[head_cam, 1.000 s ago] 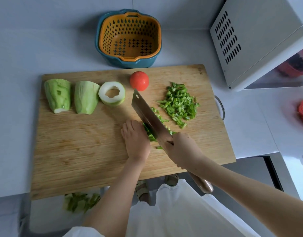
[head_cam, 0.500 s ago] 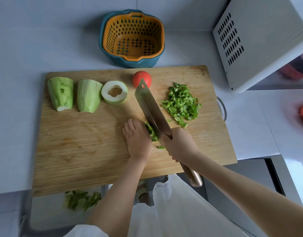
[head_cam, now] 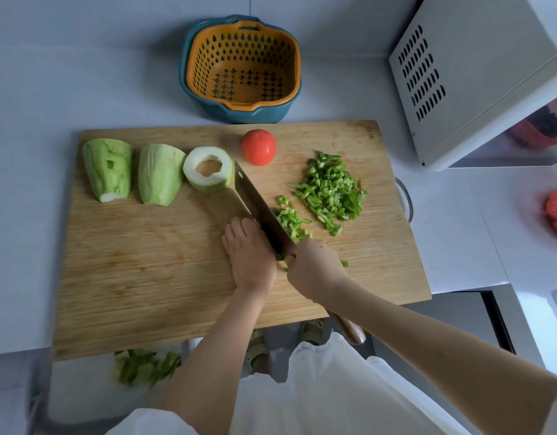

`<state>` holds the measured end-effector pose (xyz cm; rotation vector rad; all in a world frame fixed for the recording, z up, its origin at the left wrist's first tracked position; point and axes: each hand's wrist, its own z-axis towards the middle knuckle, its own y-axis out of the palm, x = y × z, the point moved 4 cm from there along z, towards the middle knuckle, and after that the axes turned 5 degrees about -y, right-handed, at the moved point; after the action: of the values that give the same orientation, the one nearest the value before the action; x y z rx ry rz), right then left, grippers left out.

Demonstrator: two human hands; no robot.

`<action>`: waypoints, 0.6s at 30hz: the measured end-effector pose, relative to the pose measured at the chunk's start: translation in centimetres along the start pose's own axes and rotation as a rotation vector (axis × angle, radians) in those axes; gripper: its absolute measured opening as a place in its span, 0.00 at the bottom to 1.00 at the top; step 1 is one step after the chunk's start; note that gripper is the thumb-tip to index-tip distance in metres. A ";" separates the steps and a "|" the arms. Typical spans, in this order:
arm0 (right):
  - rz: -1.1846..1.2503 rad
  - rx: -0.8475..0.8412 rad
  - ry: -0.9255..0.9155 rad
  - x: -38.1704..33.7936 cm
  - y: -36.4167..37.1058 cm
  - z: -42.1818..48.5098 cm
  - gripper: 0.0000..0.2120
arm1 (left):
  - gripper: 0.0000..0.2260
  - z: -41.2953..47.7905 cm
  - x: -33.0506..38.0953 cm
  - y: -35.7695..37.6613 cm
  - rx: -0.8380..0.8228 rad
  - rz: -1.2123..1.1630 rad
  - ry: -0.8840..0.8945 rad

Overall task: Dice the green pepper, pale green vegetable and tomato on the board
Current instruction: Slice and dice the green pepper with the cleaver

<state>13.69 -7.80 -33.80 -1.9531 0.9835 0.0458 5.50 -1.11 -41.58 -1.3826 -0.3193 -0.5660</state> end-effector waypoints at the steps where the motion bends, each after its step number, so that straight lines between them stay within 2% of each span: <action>1: -0.001 0.004 0.002 -0.2 0.0 0.3 0.13 | 0.04 0.0 0.0 0.1 0.004 0.004 0.001; 5: 0.058 0.010 -0.018 0.4 0.1 0.7 0.13 | 0.03 0.1 0.0 -0.1 -0.004 0.006 -0.010; 9: 0.205 -0.031 0.013 2.6 -1.3 0.9 0.10 | 0.10 0.3 0.3 -0.3 0.011 0.006 -0.011; 15: 0.189 -0.049 0.006 2.9 -1.1 0.9 0.10 | 0.11 0.3 0.6 -0.4 -0.001 0.049 -0.008; 18: 0.129 -0.008 -0.013 2.1 -0.3 0.8 0.08 | 0.08 0.2 0.5 -0.4 0.004 0.036 -0.020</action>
<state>15.60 -8.44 -34.87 -1.8926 1.1009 0.1358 5.75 -1.08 -40.96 -1.3885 -0.3112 -0.5223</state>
